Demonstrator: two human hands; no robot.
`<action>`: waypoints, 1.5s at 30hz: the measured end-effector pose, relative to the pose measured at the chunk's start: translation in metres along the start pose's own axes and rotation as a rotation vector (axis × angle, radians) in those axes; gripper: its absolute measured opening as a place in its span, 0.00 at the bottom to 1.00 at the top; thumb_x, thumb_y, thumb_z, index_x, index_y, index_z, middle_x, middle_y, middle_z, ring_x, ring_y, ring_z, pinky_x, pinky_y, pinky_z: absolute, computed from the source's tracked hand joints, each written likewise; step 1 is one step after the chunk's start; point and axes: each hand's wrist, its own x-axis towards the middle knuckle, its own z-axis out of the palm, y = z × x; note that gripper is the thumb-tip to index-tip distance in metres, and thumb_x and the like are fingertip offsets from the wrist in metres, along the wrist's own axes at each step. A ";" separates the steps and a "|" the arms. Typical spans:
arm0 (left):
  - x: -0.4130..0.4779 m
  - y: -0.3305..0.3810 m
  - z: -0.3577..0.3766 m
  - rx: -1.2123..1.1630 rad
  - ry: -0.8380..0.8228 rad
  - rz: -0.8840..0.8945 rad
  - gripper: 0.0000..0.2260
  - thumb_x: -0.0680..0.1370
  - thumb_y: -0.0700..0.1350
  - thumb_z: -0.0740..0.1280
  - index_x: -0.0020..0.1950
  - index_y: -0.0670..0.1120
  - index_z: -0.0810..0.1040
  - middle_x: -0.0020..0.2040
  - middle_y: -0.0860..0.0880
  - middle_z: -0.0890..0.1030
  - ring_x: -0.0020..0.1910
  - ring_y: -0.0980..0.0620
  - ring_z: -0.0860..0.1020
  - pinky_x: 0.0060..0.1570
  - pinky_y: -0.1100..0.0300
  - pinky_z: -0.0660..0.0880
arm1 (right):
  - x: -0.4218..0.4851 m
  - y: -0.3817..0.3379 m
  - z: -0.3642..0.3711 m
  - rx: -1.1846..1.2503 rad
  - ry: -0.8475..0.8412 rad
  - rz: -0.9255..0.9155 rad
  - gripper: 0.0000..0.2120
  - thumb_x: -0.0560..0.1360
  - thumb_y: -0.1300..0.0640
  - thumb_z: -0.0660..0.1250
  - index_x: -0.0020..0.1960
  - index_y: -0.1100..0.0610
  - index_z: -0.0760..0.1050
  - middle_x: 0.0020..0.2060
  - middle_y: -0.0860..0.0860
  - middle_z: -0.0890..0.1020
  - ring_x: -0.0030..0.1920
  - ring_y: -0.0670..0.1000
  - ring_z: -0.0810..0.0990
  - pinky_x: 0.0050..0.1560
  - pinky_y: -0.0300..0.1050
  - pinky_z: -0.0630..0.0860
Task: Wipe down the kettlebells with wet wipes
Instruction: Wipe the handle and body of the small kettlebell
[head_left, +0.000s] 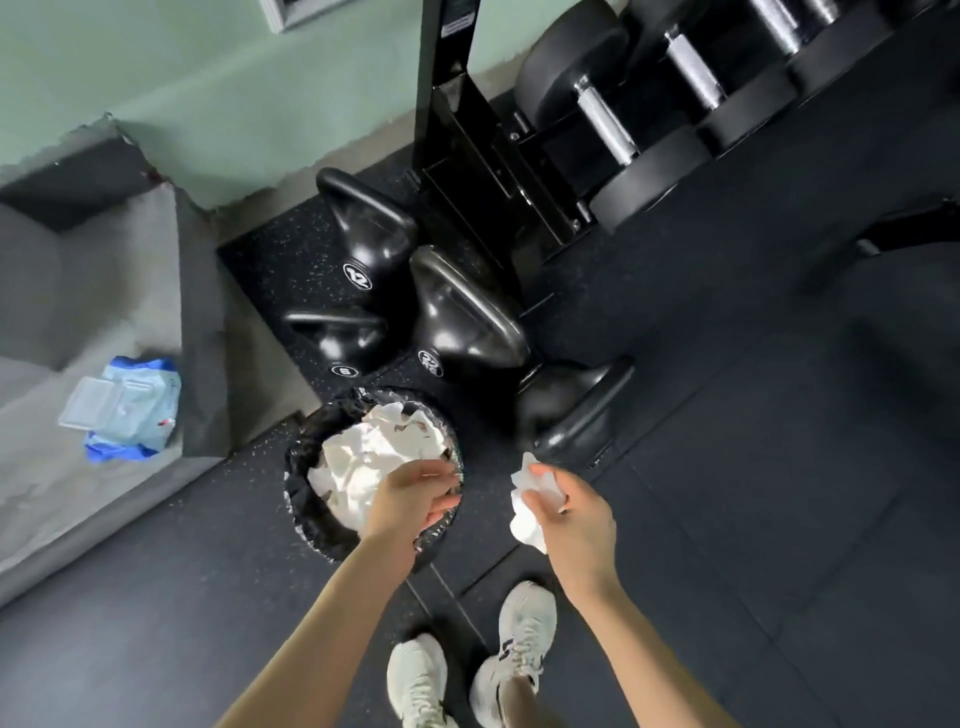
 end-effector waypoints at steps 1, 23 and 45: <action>0.006 -0.005 0.005 0.022 0.000 0.024 0.08 0.75 0.35 0.66 0.42 0.47 0.79 0.42 0.48 0.82 0.39 0.51 0.81 0.38 0.63 0.73 | 0.005 0.006 -0.003 0.020 0.011 0.001 0.12 0.72 0.59 0.69 0.54 0.51 0.80 0.48 0.45 0.83 0.48 0.46 0.79 0.49 0.41 0.73; 0.120 -0.064 0.223 0.355 0.469 0.250 0.15 0.75 0.52 0.67 0.62 0.52 0.78 0.56 0.53 0.79 0.55 0.53 0.77 0.46 0.65 0.67 | 0.261 0.101 -0.091 -0.246 -0.333 -0.839 0.15 0.71 0.71 0.67 0.54 0.57 0.81 0.49 0.51 0.83 0.45 0.51 0.79 0.46 0.40 0.78; 0.204 -0.117 0.187 0.105 0.080 0.785 0.14 0.63 0.50 0.73 0.48 0.58 0.84 0.49 0.57 0.85 0.50 0.64 0.80 0.49 0.74 0.72 | 0.356 0.136 -0.075 -0.553 -0.850 -1.442 0.15 0.77 0.45 0.60 0.63 0.43 0.72 0.56 0.20 0.69 0.58 0.31 0.73 0.62 0.24 0.57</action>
